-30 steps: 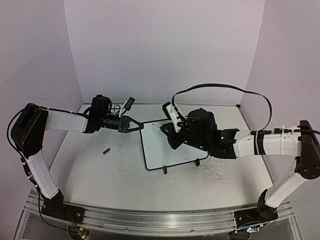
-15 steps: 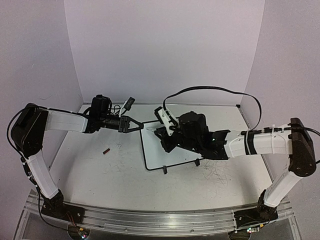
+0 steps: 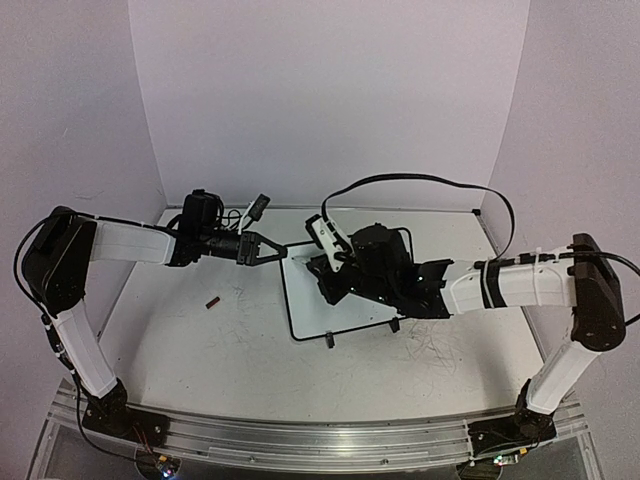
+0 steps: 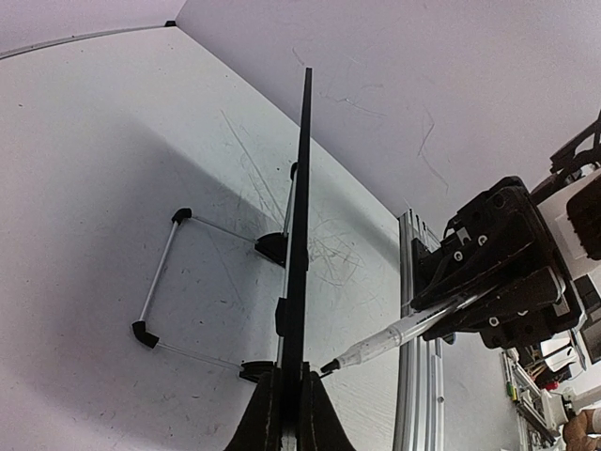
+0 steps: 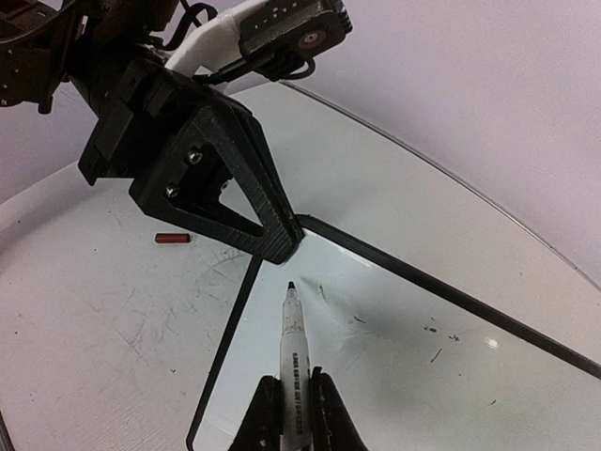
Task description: Write a sentence on the whiteboard
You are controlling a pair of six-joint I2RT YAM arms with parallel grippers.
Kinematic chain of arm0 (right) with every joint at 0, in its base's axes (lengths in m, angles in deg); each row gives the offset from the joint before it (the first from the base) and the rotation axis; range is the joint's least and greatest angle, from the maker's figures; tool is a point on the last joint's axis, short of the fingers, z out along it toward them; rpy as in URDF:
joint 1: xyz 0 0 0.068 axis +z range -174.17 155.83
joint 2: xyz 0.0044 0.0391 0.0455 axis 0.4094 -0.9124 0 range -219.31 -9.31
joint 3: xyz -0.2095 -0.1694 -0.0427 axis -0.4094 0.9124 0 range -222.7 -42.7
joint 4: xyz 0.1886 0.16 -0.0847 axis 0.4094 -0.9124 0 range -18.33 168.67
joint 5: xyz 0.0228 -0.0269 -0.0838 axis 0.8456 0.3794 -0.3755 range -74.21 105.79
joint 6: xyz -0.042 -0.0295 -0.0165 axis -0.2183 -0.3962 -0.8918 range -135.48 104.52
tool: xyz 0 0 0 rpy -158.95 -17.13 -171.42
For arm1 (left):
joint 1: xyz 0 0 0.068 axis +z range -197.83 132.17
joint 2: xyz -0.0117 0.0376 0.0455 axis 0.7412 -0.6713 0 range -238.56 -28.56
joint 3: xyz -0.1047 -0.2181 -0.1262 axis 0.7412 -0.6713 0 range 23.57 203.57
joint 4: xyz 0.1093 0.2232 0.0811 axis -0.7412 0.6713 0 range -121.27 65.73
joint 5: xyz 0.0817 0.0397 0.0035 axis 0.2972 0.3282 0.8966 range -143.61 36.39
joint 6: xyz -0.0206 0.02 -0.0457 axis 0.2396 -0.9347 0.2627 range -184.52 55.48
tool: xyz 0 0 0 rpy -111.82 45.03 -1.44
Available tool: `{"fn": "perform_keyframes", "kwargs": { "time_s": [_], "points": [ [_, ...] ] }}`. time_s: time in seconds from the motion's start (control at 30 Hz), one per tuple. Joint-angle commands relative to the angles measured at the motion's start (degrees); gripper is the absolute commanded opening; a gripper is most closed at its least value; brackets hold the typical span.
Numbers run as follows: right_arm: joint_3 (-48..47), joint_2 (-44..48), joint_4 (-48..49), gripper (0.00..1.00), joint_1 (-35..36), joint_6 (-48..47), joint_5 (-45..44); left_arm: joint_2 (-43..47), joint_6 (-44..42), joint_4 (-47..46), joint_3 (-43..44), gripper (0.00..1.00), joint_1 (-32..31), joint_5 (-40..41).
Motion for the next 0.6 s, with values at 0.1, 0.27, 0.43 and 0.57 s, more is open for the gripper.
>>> {"fn": "perform_keyframes", "kwargs": {
  "time_s": [0.1, 0.27, 0.43, 0.57],
  "points": [
    [-1.1, 0.8, 2.2, 0.0, 0.3, 0.4, -1.3, 0.1, 0.0, -0.4, 0.4, 0.0, -0.2, 1.5],
    [-0.6, 0.8, 2.3, 0.0, 0.3, 0.1, -1.9, -0.2, 0.2, -0.4, 0.5, 0.0, -0.2, 2.0],
    [-0.5, 0.6, 2.8, 0.0, 0.3, -0.2, 0.1, -0.3, 0.3, -0.4, 0.6, 0.0, -0.2, 2.1],
    [0.2, 1.0, 3.6, 0.0, 0.4, 0.0, 0.6, -0.2, 0.4, -0.4, 0.6, 0.0, -0.2, 2.2]
  ]
}}
